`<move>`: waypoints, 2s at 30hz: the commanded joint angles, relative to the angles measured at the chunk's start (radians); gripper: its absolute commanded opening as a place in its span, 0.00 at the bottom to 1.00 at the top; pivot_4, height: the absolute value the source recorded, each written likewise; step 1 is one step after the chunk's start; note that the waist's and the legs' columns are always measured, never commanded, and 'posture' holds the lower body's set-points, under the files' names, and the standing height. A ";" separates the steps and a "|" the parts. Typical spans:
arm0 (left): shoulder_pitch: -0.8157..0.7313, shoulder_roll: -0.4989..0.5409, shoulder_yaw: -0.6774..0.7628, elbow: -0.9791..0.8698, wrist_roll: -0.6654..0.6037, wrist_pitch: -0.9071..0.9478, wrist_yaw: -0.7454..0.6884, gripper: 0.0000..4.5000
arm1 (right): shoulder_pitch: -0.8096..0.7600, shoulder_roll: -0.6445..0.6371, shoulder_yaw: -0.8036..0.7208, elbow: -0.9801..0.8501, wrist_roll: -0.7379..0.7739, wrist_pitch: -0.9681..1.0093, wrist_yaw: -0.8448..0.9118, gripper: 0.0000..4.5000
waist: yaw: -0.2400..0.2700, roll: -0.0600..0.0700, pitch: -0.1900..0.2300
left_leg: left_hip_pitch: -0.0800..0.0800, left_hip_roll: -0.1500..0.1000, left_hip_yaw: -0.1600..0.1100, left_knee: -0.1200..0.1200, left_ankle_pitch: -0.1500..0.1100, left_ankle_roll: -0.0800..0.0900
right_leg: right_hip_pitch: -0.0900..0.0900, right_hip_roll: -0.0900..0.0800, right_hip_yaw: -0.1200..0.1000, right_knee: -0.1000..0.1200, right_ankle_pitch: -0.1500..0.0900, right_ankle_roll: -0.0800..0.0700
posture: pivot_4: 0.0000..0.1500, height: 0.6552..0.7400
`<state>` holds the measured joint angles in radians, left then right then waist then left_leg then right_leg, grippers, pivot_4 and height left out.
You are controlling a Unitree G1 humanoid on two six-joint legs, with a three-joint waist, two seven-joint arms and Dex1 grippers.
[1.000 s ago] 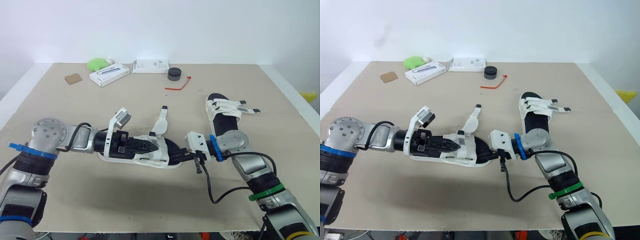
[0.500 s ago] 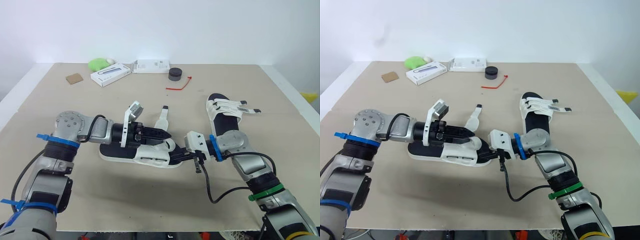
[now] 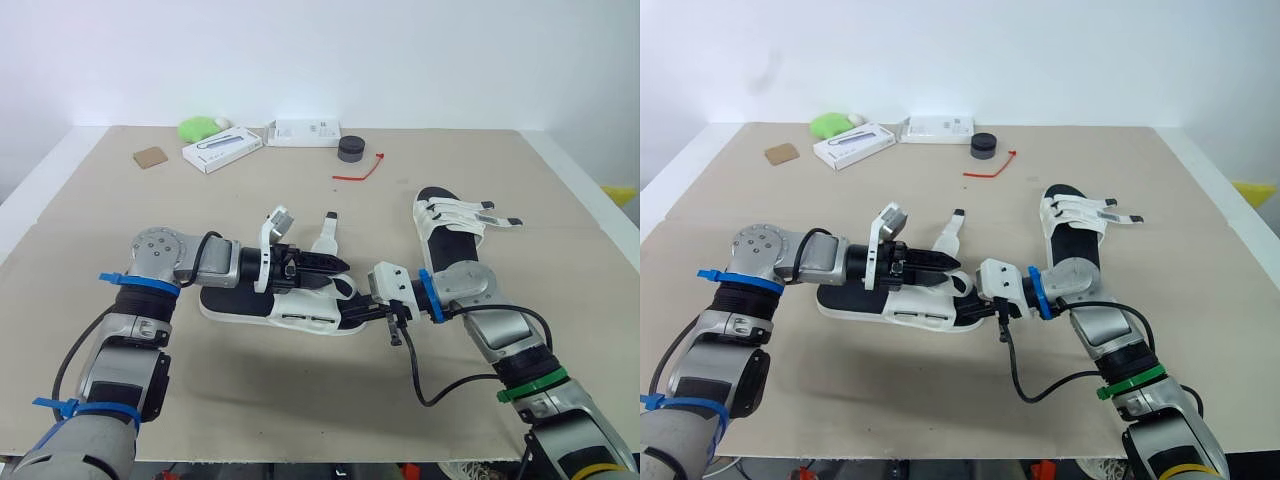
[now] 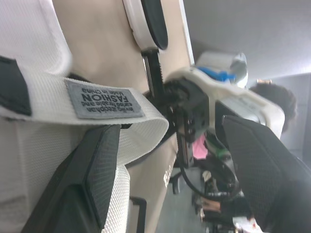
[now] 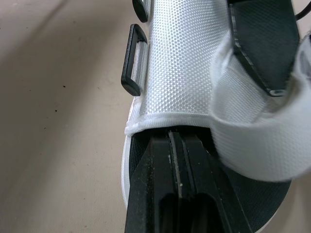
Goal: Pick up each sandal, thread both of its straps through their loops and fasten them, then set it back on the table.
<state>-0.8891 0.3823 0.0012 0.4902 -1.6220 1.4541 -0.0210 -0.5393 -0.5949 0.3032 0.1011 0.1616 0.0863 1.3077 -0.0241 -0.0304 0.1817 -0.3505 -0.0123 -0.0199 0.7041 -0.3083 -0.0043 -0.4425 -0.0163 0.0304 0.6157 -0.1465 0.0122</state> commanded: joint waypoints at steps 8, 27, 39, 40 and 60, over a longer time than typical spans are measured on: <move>-0.026 -0.085 0.126 0.058 0.097 -0.024 0.092 0.60 | 0.010 -0.013 -0.008 -0.044 0.005 0.002 0.002 0.00 | 0.000 0.000 0.000 | 0.000 -0.001 -0.001 0.000 0.000 0.000 | 0.000 -0.001 0.000 0.000 0.000 0.001 | 1.00 1.00; -0.059 0.100 0.043 -0.132 0.509 -0.155 -0.388 0.02 | 0.015 -0.018 -0.008 -0.048 0.005 0.010 0.002 0.00 | -0.001 0.000 0.000 | -0.001 -0.002 -0.001 -0.001 0.002 -0.004 | 0.000 -0.001 -0.002 -0.001 -0.002 0.004 | 1.00 1.00; 0.130 0.326 -0.350 -0.350 1.282 -1.231 -1.025 0.37 | 0.013 -0.013 -0.004 -0.043 0.004 0.008 0.005 0.00 | 0.001 0.000 0.000 | -0.002 0.000 0.001 -0.004 0.002 -0.004 | -0.001 -0.001 -0.002 -0.003 -0.004 0.002 | 1.00 1.00; 0.142 0.325 -0.357 -0.335 1.332 -1.326 -1.040 0.43 | 0.015 -0.014 -0.004 -0.045 0.005 0.009 0.006 0.00 | 0.003 0.000 0.000 | -0.002 0.001 0.001 -0.004 0.002 -0.004 | -0.001 -0.001 -0.003 -0.003 -0.004 0.002 | 1.00 1.00; 0.147 0.225 -0.292 -0.265 1.480 -1.606 -1.118 0.86 | 0.014 -0.016 -0.005 -0.042 0.006 0.010 0.005 0.00 | 0.003 0.000 0.000 | -0.003 0.003 0.002 -0.004 -0.001 0.003 | 0.000 0.000 -0.004 -0.004 -0.005 0.004 | 1.00 1.00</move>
<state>-0.7188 0.6129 -0.3150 0.2053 -0.1711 -0.1530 -1.1631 -0.5238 -0.6059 0.3025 0.0712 0.1691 0.0990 1.3099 -0.0213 -0.0303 0.1818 -0.3529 -0.0092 -0.0181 0.6997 -0.3092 -0.0017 -0.4428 -0.0166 0.0264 0.6118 -0.1517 0.0159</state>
